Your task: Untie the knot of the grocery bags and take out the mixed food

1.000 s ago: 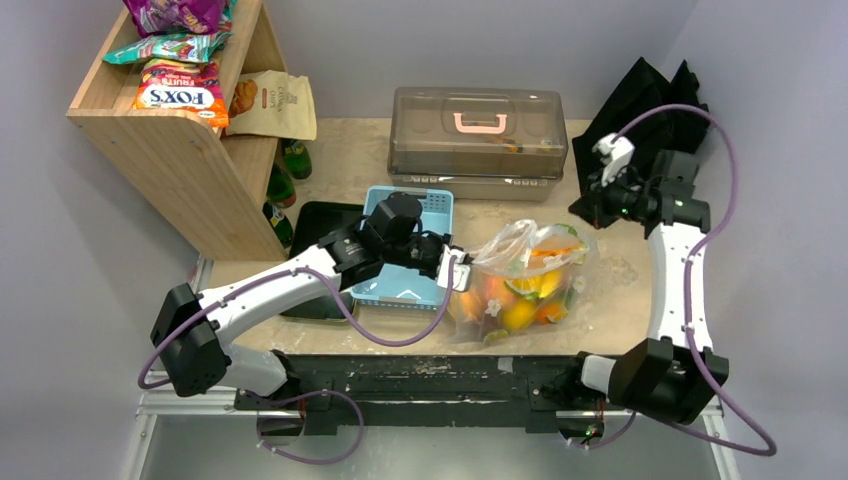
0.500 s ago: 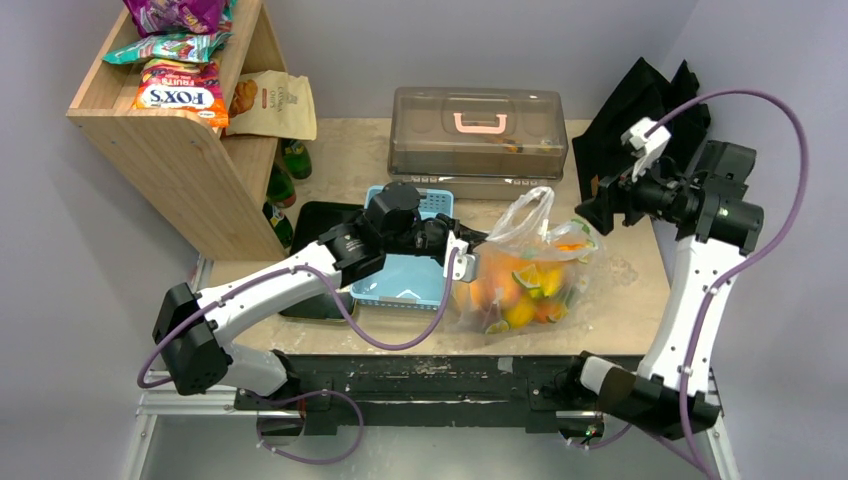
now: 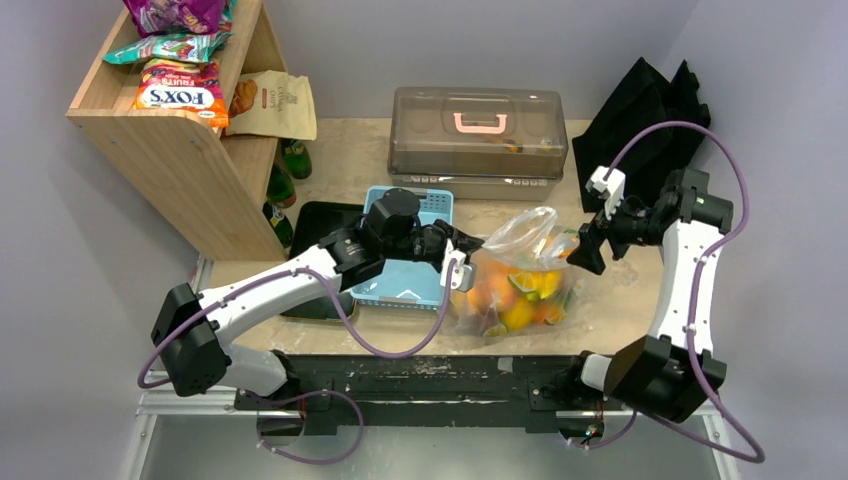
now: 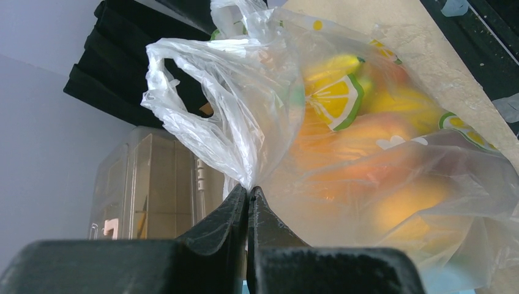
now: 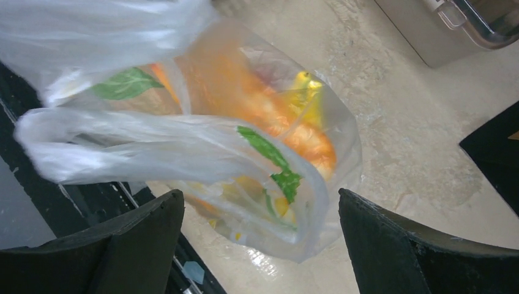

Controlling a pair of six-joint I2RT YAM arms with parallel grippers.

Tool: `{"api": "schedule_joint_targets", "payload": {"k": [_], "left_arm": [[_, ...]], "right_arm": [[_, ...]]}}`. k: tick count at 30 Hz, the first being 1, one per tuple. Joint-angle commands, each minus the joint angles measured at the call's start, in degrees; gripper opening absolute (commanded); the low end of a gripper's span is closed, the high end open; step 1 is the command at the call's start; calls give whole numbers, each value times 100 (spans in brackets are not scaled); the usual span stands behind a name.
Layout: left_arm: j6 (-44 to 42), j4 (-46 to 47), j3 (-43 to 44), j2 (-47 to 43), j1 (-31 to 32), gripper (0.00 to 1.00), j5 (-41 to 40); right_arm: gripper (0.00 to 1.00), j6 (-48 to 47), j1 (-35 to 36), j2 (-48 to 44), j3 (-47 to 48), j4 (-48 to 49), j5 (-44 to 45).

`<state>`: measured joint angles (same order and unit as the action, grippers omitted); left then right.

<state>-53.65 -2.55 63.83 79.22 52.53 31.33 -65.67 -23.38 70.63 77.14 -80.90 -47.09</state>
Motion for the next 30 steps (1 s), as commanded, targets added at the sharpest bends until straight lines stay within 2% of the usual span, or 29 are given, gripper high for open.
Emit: {"api": "schedule_joint_targets", "payload": {"k": [1,7,9,10,12,14,17,18,19,22,26,30], "left_arm": [[-216,54,-65,-223,65,0,275],[-201,44,-47,-217,135,0,237],[-209,35,-38,-218,136,0,205],[-211,27,-38,-227,136,0,191],[-216,30,-65,-244,135,0,140],[-205,81,-104,-248,137,0,79],[-2,426,-187,-239,135,0,-105],[116,588,-219,-217,134,0,-184],[257,824,-141,-81,151,1,-283],[372,908,224,192,239,0,-296],[237,1160,368,421,292,0,-344],[-593,793,-120,366,287,2,-248]], "right_arm": [[92,339,250,286,-197,1048,-68],[85,1103,1020,328,-698,2093,240],[75,1376,1033,335,-737,2334,235],[65,1396,1033,394,-681,2293,240],[37,1305,1029,525,-509,2011,222],[0,1350,1025,613,-350,1766,172],[0,2314,773,415,-171,2259,360],[0,2981,592,286,-102,2651,344],[0,4180,146,78,270,3372,166],[0,5053,-73,25,945,3506,17],[0,5680,-196,-246,1051,3784,-21],[0,5266,-194,-612,362,3415,-116]]}}
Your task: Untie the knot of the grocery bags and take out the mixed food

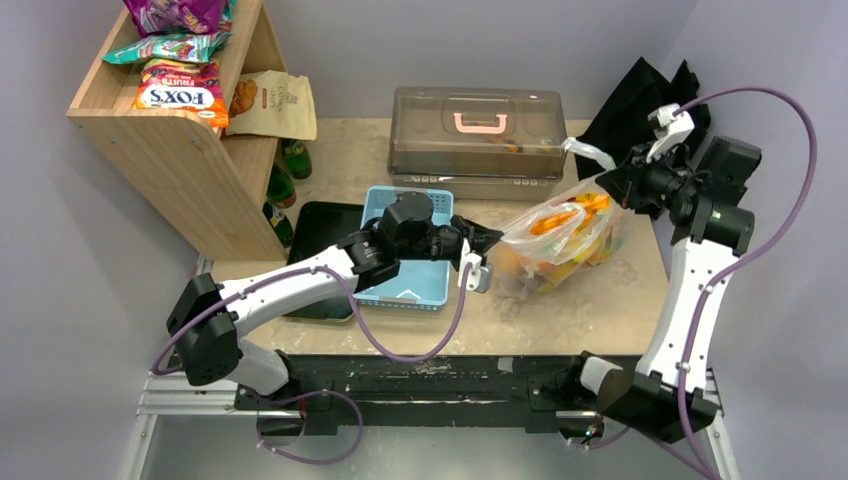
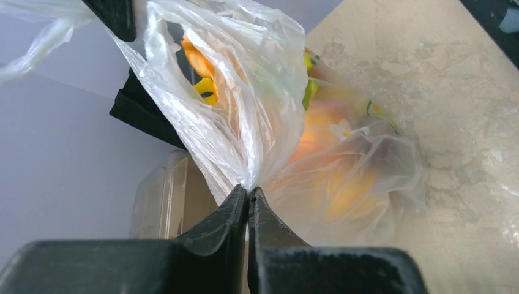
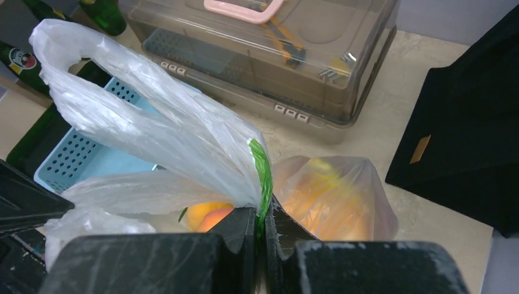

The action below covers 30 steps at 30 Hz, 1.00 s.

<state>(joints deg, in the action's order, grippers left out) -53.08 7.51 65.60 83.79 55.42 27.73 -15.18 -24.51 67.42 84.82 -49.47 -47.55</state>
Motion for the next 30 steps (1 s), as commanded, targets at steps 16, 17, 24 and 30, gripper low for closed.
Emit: {"api": "schedule_joint_targets", "payload": {"k": [16,17,24,30], "left_arm": [[3574,-2464,1871,-222,256,89,-443],[3586,-2545,2166,-90,259,90,-490],[2768,-3830,4011,1120,499,100,301],[1383,-5376,4888,2289,575,100,333]], "right_arm": [[0,564,-40,-1327,-2197,432,-375],[0,571,-36,-1342,-2205,420,-359],[0,649,-42,-1437,-2223,432,-299],[0,843,-43,-1476,-2215,535,-213]]}}
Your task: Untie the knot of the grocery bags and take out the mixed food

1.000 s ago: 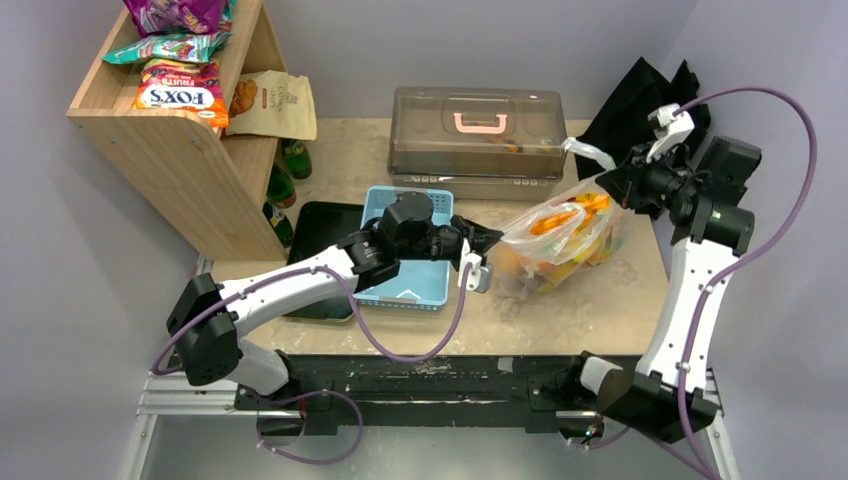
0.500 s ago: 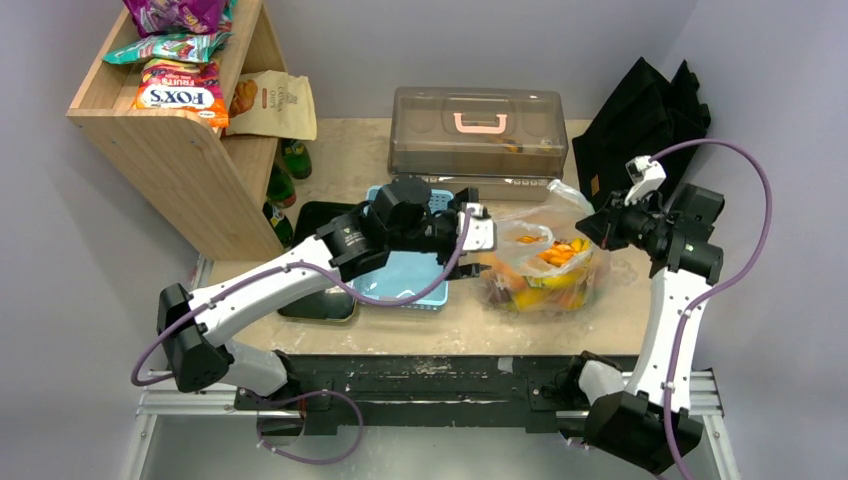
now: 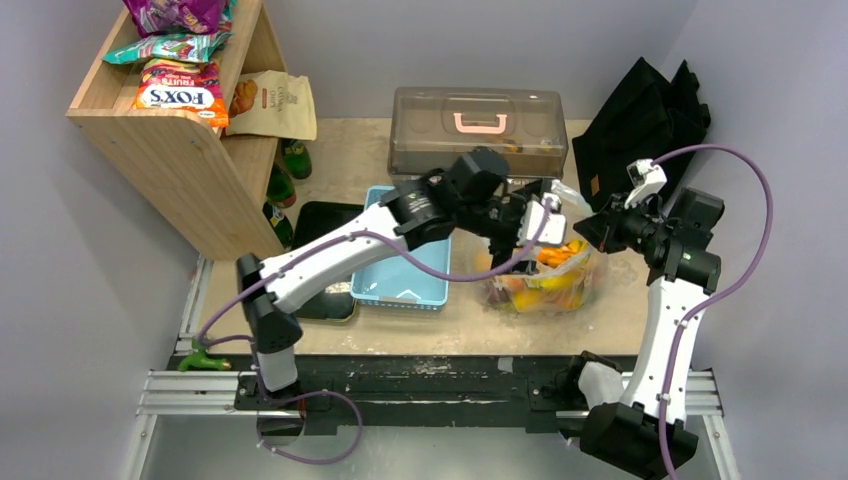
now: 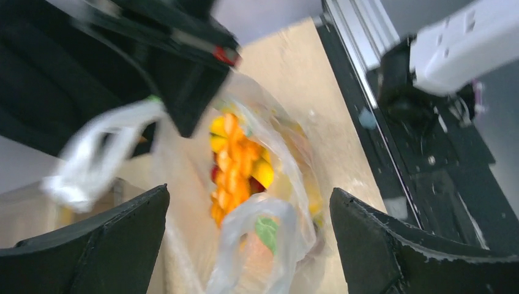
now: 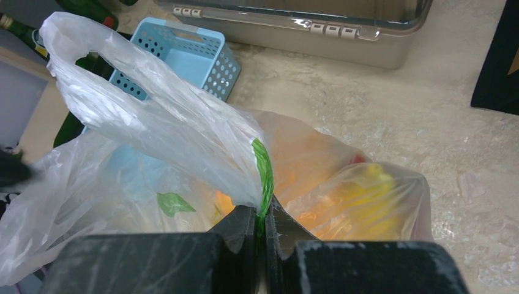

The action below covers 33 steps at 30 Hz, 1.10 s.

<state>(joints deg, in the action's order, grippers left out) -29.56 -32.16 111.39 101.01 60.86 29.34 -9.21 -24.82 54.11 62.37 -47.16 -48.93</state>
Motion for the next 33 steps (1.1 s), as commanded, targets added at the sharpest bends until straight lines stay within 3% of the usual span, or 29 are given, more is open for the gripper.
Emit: {"api": "schedule_joint_targets", "payload": {"k": [1,4,5,7,9,12,13,16,20,21,24,26,28,30,33], "left_arm": [[-1067,-1506,248,663,31,100,82],[-1340,-1468,-438,653,23,98,-445],[-1446,-1433,-725,573,2,90,-564],[-1606,-1373,-1324,270,-23,60,-727],[-1776,-1414,-1913,-109,-39,41,-792],[-2058,-1745,-2648,-719,-39,1,-640],[-2155,-1781,-2924,-917,-39,0,-559],[-2437,-1691,-3942,-1414,-35,0,-491],[-2209,-1565,-4281,-1503,-30,0,-592],[-2002,-1452,-4207,-1525,-24,4,-600],[-1188,-1083,-3713,-1610,-50,39,-547],[-579,-946,-3171,-1675,-97,50,-263],[249,-617,-2642,-1831,-109,61,-90],[744,-204,-2190,-1985,-109,68,53],[1242,351,-1725,-2004,-118,79,-233]], "right_arm": [[0,285,-10,-150,23,342,-66],[0,449,-12,-147,28,481,-11],[0,495,-15,-146,46,532,4],[0,646,-14,-124,96,748,23],[0,810,-14,-72,187,932,258],[0,1037,-14,81,379,1263,518],[0,1180,-14,150,439,1377,680],[0,1392,-23,371,647,1585,1032],[0,1398,-32,396,614,1632,724],[0,1314,-31,372,556,1556,449],[1,571,-25,286,478,881,-67],[14,202,-27,176,460,521,-245],[36,-169,-23,66,502,109,-253],[50,-438,-23,-43,578,-178,-98],[63,-845,-23,-137,648,-534,194]]}}
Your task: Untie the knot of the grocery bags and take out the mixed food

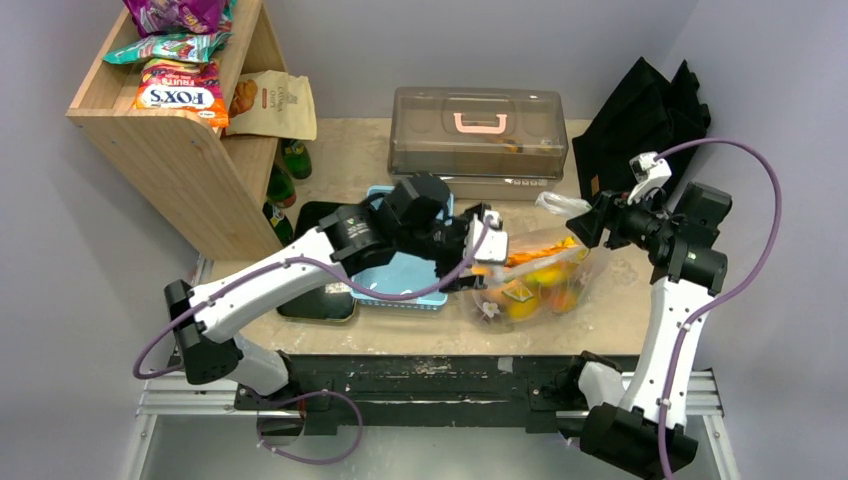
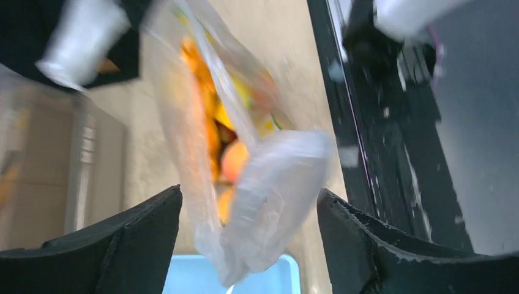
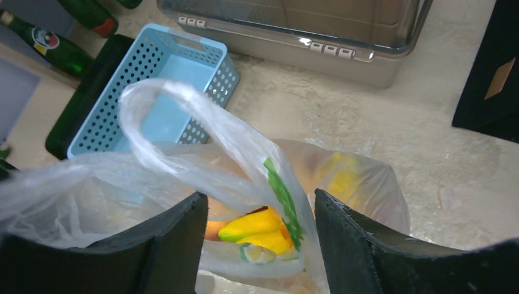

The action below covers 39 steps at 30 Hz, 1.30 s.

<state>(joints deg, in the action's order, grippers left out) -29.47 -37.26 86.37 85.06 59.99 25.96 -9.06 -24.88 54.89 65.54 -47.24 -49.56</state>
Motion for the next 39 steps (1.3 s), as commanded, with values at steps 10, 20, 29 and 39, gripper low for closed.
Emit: {"api": "schedule_joint_targets", "payload": {"k": [10,20,29,39], "left_arm": [[1089,244,2646,1517,-81,80,-952],[589,40,2736,2573,101,85,-1338],[675,-168,2783,3156,4,66,-1952],[2238,668,2562,2402,-1223,0,-2475]], "right_arm": [[75,-1032,-17,-393,349,-864,1748],[42,-825,-16,-130,128,-625,2267],[0,-1191,-17,-125,31,-1033,2163],[0,-2118,-39,-561,-90,-1177,3264]]}}
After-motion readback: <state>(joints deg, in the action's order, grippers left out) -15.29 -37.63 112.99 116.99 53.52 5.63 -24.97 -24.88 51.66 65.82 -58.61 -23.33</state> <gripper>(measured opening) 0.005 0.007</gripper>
